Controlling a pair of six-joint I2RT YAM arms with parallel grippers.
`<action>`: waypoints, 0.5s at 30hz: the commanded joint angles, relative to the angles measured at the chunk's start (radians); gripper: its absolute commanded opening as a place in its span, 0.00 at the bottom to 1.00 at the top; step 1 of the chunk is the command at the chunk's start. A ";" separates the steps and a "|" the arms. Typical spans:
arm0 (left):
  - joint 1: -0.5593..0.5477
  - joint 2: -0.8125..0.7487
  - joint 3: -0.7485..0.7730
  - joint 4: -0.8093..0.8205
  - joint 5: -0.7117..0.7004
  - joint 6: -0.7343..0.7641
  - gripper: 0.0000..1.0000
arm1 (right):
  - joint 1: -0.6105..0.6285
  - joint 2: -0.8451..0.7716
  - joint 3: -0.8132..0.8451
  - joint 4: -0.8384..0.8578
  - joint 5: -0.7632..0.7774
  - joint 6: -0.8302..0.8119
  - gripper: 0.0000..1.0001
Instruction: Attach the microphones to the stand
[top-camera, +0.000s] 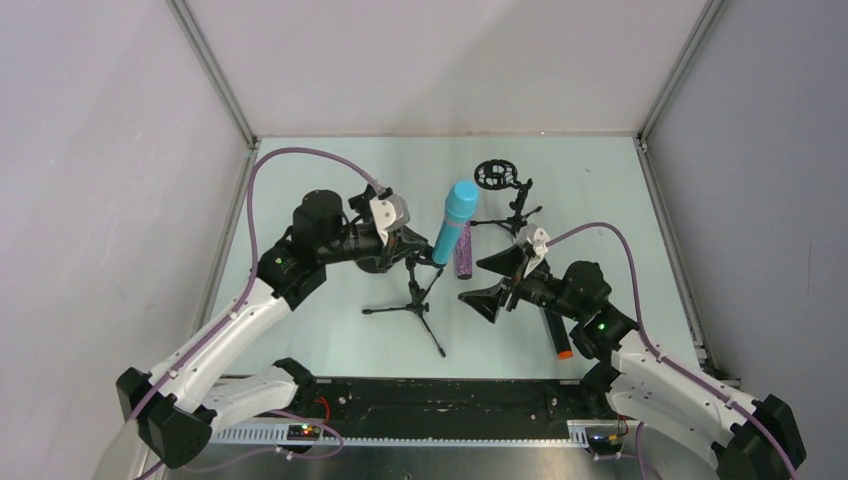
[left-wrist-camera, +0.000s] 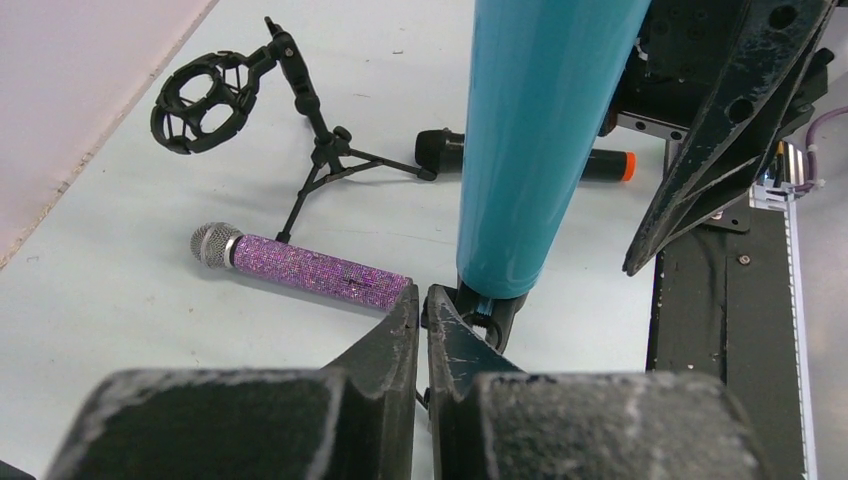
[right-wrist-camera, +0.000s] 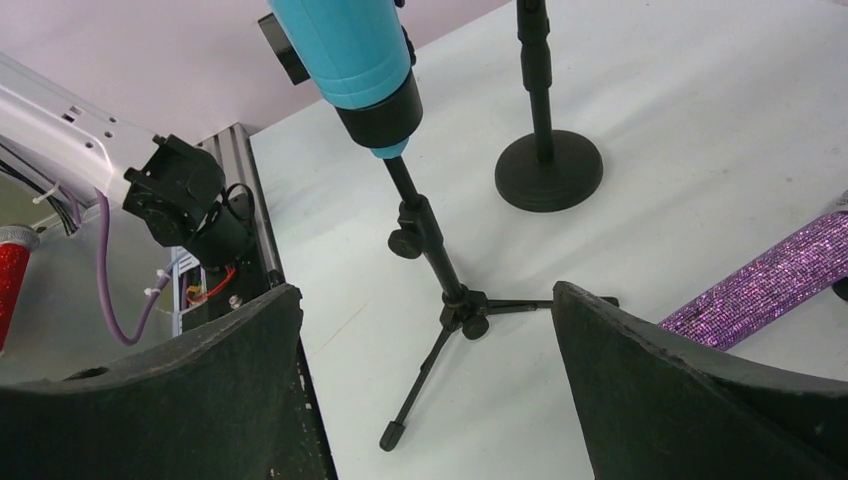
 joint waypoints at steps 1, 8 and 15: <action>-0.003 -0.005 -0.002 0.004 -0.032 -0.029 0.09 | -0.001 -0.039 0.002 0.022 0.023 0.008 0.99; -0.023 -0.107 0.001 0.008 -0.268 -0.205 0.08 | -0.001 -0.067 0.002 0.008 0.025 0.008 0.99; -0.135 -0.145 0.018 0.016 -0.581 -0.361 0.06 | 0.001 -0.083 -0.012 0.006 0.037 0.025 0.99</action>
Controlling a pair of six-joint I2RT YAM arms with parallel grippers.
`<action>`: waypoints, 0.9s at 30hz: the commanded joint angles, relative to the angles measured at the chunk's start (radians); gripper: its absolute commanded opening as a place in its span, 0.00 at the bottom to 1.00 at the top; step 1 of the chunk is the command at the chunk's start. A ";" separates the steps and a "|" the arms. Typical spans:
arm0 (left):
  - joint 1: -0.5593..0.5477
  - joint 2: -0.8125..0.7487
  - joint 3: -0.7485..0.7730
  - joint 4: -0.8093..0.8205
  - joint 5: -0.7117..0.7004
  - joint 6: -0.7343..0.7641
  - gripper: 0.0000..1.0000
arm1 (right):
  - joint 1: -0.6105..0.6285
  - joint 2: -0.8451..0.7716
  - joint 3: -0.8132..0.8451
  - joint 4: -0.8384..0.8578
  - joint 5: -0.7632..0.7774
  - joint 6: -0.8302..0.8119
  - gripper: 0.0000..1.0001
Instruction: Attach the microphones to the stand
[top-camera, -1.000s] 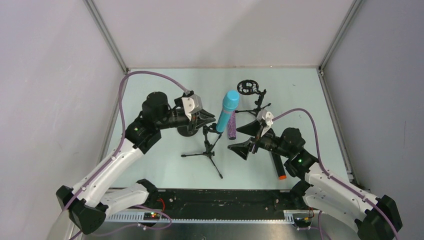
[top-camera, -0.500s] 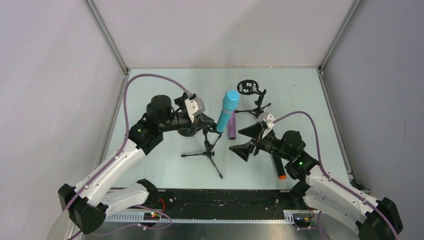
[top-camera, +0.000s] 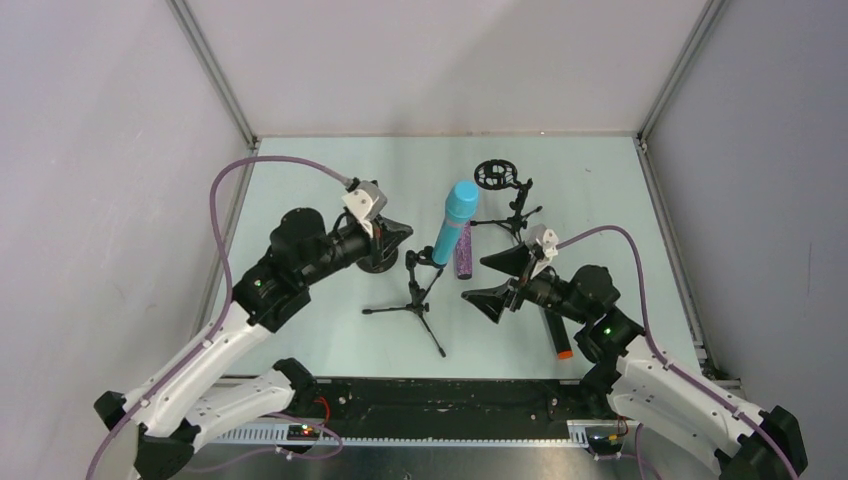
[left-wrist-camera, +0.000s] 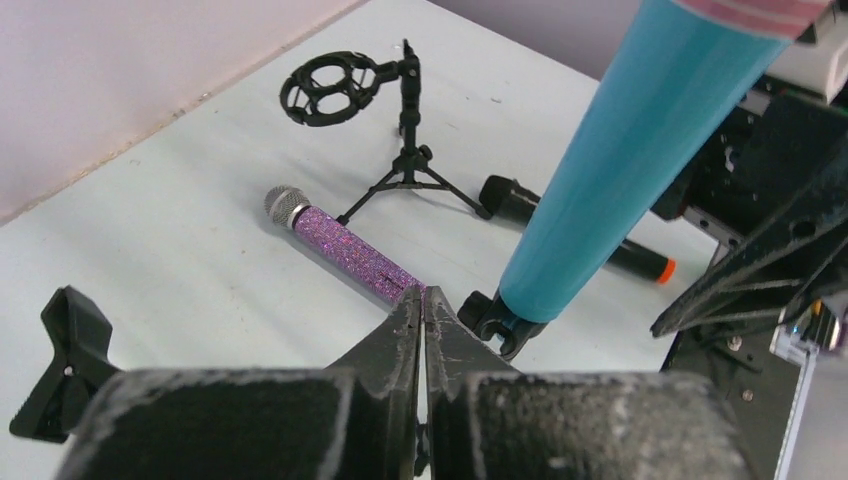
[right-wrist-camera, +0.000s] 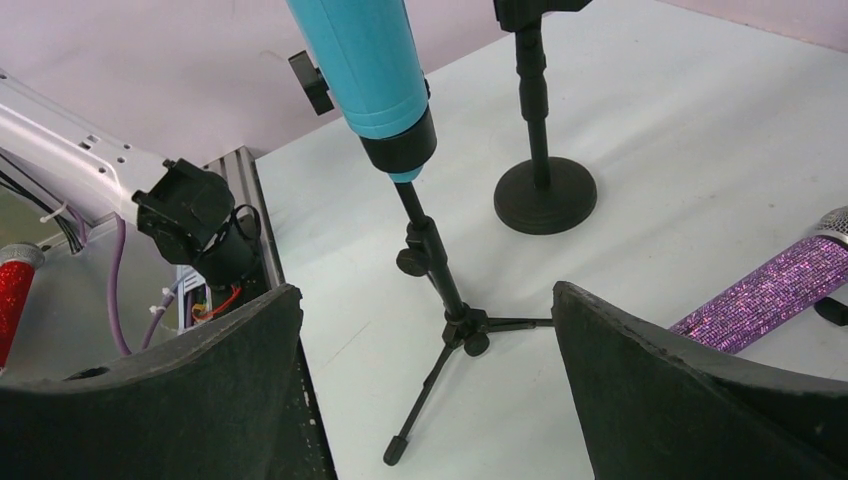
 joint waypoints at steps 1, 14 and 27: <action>-0.064 -0.009 0.022 0.025 -0.254 -0.140 0.06 | 0.002 -0.018 -0.014 0.010 0.019 0.016 0.99; -0.261 0.046 -0.040 0.069 -0.584 -0.189 0.07 | 0.013 -0.031 -0.029 0.006 0.017 0.036 0.99; -0.342 0.056 -0.118 0.080 -0.736 -0.162 0.07 | 0.035 -0.053 -0.110 0.019 0.071 0.077 0.99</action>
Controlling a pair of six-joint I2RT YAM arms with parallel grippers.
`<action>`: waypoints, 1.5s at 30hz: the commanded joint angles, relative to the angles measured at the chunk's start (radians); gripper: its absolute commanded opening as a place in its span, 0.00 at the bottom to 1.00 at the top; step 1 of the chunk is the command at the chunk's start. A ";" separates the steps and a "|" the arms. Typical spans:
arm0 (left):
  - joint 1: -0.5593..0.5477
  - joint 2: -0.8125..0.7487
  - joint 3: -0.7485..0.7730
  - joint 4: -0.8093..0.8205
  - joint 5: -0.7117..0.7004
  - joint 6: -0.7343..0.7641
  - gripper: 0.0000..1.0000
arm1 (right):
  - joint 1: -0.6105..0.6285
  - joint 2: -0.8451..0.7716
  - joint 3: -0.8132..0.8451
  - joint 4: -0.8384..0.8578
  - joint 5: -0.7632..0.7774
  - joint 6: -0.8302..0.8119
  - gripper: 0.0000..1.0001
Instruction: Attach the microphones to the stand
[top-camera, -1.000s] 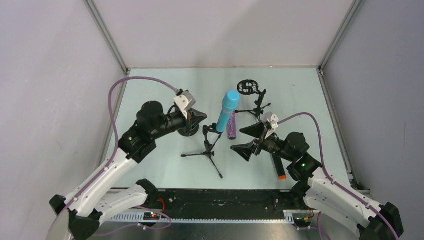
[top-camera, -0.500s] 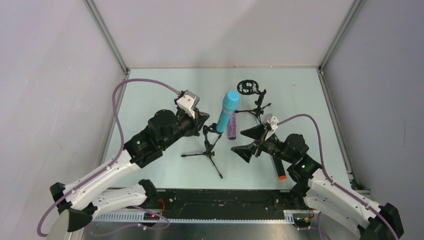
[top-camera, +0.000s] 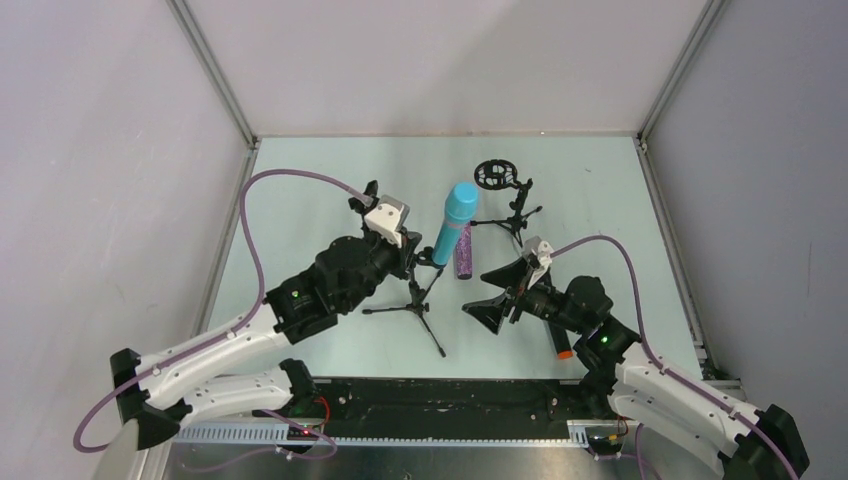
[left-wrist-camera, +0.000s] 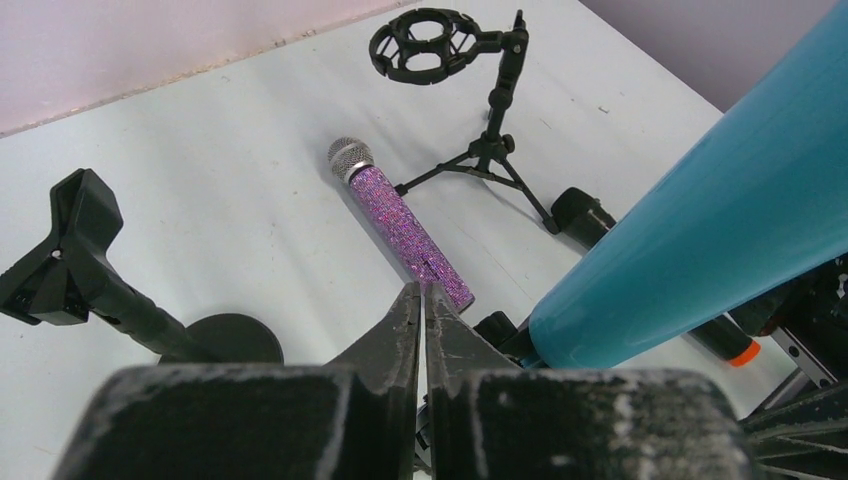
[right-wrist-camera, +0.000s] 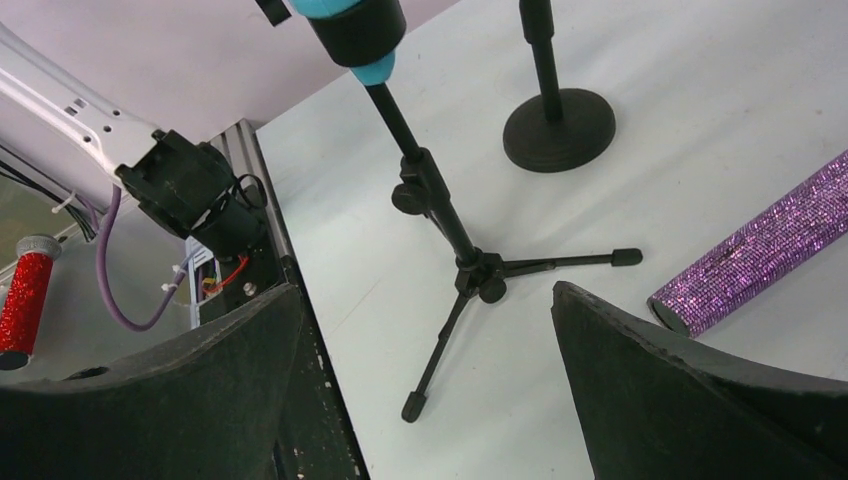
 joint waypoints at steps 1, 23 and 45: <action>-0.019 -0.003 -0.045 -0.017 -0.082 0.002 0.07 | 0.008 -0.028 -0.021 0.016 0.044 0.014 1.00; -0.068 0.005 -0.167 0.003 -0.205 0.016 0.07 | 0.009 -0.031 -0.060 0.011 0.120 0.026 0.99; -0.157 0.069 -0.204 -0.021 -0.344 0.045 0.07 | 0.012 -0.057 -0.076 0.016 0.127 0.049 1.00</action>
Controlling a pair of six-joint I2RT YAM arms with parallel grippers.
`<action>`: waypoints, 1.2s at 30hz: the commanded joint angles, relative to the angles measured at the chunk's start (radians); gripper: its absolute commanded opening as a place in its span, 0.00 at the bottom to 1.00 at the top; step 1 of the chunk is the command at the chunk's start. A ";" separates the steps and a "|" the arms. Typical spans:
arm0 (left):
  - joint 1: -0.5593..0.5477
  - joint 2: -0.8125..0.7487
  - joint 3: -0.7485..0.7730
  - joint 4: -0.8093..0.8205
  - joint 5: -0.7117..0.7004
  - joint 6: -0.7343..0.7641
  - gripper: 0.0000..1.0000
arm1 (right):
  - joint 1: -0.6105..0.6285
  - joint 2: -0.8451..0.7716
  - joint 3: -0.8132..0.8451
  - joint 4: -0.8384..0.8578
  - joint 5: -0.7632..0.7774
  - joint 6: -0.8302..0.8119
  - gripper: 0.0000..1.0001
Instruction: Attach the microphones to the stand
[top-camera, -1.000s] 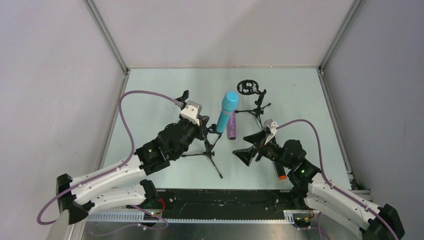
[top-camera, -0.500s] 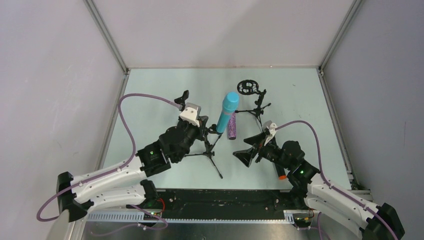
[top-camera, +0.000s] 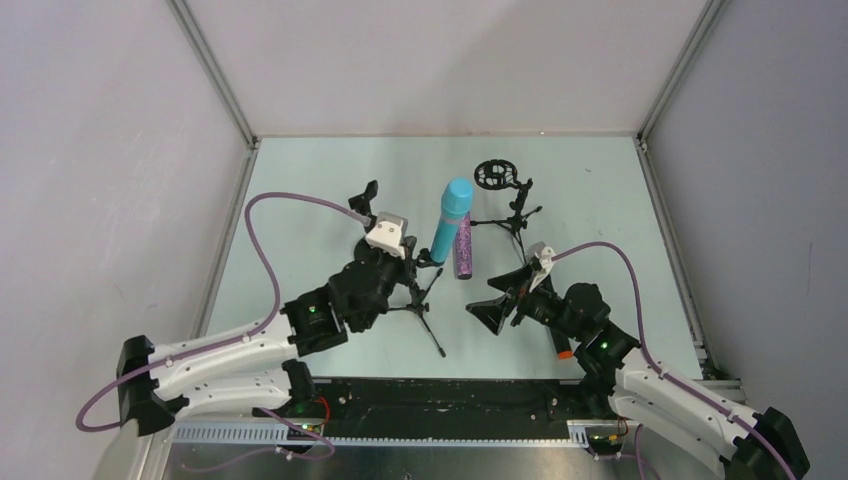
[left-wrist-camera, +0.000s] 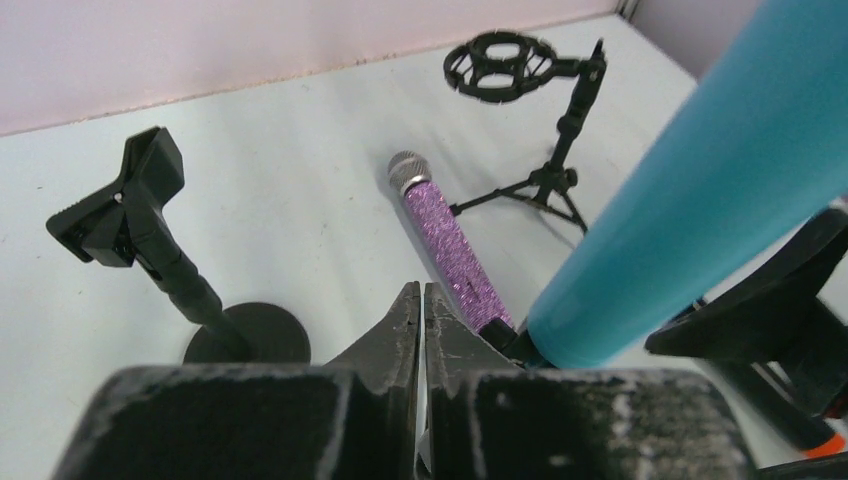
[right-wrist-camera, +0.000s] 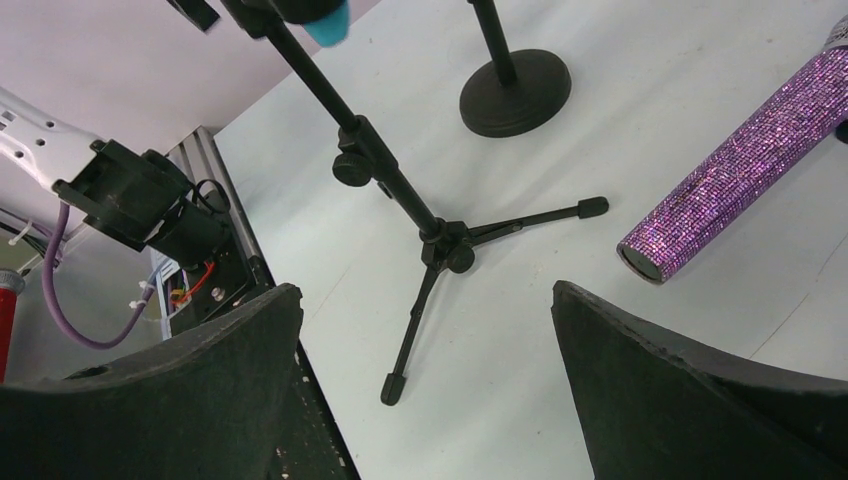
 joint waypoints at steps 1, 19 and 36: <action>-0.032 0.054 -0.054 -0.239 -0.020 0.053 0.07 | 0.006 -0.025 0.000 0.030 0.021 0.006 0.99; -0.050 0.089 -0.099 -0.248 -0.034 -0.015 0.06 | 0.004 -0.033 -0.006 0.026 0.029 0.008 0.99; -0.049 -0.141 -0.123 -0.282 -0.162 0.013 0.42 | 0.006 -0.035 -0.007 0.038 0.019 0.021 0.99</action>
